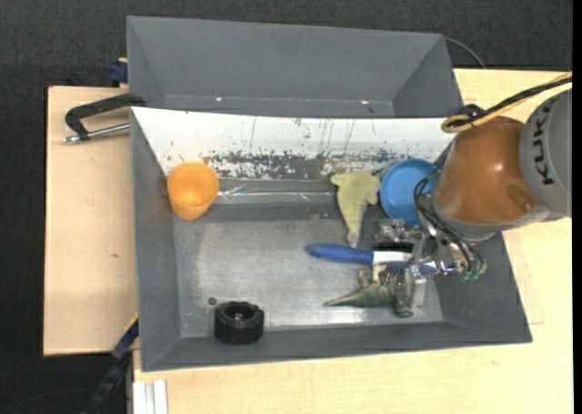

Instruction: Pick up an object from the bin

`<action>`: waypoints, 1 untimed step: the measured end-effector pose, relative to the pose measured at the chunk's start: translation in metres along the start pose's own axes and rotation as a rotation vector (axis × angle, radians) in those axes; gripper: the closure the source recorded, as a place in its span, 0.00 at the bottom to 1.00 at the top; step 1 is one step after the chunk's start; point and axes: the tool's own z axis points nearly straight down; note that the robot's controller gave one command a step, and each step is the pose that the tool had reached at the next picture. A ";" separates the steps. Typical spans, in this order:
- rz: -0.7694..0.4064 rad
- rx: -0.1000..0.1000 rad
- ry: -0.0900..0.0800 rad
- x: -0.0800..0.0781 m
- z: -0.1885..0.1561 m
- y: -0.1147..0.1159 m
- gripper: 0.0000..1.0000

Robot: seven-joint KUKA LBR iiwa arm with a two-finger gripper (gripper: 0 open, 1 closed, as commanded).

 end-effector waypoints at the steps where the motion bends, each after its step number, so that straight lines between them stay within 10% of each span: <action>1: -0.001 0.001 -0.002 -0.001 -0.001 0.000 0.00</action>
Offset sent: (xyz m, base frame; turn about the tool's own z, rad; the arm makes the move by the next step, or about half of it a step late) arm 0.0000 0.0000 0.0000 0.0000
